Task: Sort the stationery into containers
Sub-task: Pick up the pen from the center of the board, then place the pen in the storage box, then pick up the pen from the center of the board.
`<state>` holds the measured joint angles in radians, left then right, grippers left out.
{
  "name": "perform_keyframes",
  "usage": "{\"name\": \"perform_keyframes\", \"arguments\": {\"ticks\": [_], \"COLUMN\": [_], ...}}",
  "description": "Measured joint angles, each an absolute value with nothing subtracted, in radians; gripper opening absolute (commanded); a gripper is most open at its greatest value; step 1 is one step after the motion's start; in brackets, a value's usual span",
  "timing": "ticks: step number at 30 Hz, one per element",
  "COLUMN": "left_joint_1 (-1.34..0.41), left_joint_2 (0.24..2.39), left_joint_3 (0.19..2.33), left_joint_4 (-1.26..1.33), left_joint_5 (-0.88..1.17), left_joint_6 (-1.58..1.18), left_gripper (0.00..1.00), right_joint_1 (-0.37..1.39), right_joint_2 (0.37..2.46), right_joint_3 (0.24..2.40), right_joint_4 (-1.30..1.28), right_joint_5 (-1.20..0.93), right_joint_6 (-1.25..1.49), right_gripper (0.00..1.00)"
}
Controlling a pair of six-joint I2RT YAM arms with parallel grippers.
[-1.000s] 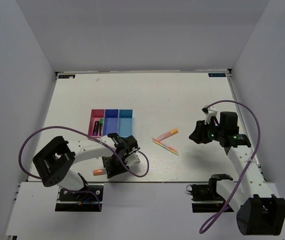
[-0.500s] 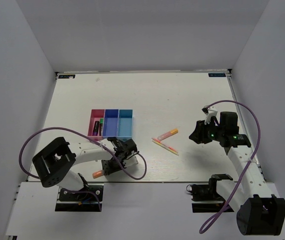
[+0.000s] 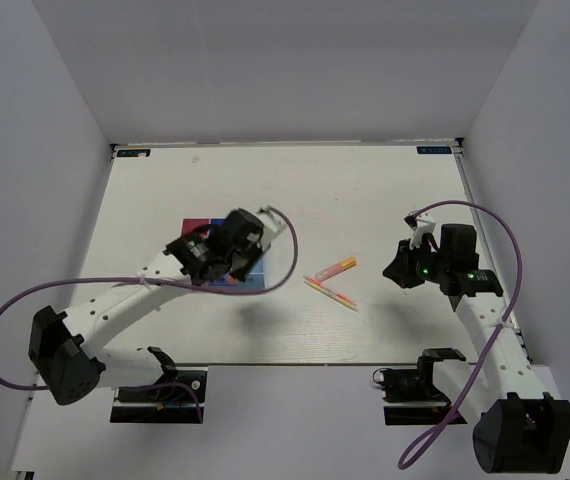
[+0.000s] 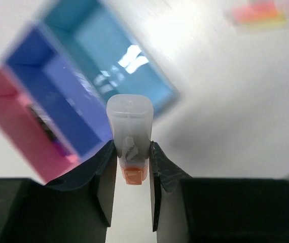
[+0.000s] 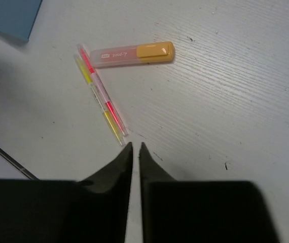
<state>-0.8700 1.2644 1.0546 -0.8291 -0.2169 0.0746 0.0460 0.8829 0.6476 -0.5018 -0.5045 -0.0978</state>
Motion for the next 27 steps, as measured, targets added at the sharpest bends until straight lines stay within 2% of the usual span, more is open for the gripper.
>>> {"name": "perform_keyframes", "arguments": {"ticks": [1,4,6,11,12,14,15,16,17,18,20,23,25,26,27], "left_joint_1": [-0.836,-0.730,-0.672,-0.603,-0.591,-0.569,-0.559,-0.552,-0.543,-0.535,-0.522,-0.509,-0.505,-0.504,-0.504], "left_joint_2": [1.259,1.290,1.348,1.513,1.541,1.592,1.610,1.621,1.628,1.630,1.631,1.629,1.626,1.624,1.620], "left_joint_3": [1.086,1.183,1.229,1.274,1.283,1.301,1.308,1.310,1.310,1.310,1.310,1.308,1.304,1.304,1.304], "left_joint_4": [-0.809,-0.780,-0.760,-0.719,-0.719,-0.718,-0.716,-0.711,-0.708,-0.707,-0.700,-0.690,-0.687,-0.687,-0.687], "left_joint_5": [-0.236,-0.303,-0.351,-0.406,-0.406,-0.406,-0.406,-0.406,-0.406,-0.407,-0.406,-0.403,-0.399,-0.395,-0.390], "left_joint_6": [0.056,-0.007,-0.044,-0.081,-0.086,-0.094,-0.098,-0.102,-0.106,-0.111,-0.121,-0.132,-0.137,-0.140,-0.146], "left_gripper": [0.00,0.04,0.11,0.17,0.26,0.29,0.31,0.42,0.47,0.49,0.52,0.54,0.52,0.47,0.36], "right_joint_1": [0.046,0.046,0.046,0.046,0.046,0.046,0.046,0.046,0.046,0.046,0.046,0.046,0.046,0.046,0.046], "right_joint_2": [0.880,0.877,0.876,0.876,0.876,0.876,0.876,0.876,0.876,0.876,0.877,0.879,0.890,0.897,0.908], "right_joint_3": [0.648,0.648,0.648,0.648,0.648,0.648,0.648,0.648,0.648,0.648,0.648,0.648,0.649,0.650,0.651], "right_joint_4": [-0.504,-0.507,-0.507,-0.507,-0.507,-0.508,-0.507,-0.508,-0.508,-0.508,-0.508,-0.508,-0.508,-0.507,-0.507], "right_joint_5": [-0.505,-0.505,-0.505,-0.505,-0.504,-0.504,-0.504,-0.503,-0.503,-0.502,-0.501,-0.505,-0.512,-0.517,-0.526], "right_joint_6": [-0.095,-0.092,-0.091,-0.089,-0.090,-0.089,-0.089,-0.085,-0.089,-0.091,-0.093,-0.099,-0.112,-0.118,-0.131], "right_gripper": [0.00,0.00,0.05,0.14,0.20,0.30,0.46,0.54,0.61,0.68,0.72,0.73,0.73,0.71,0.69]}}
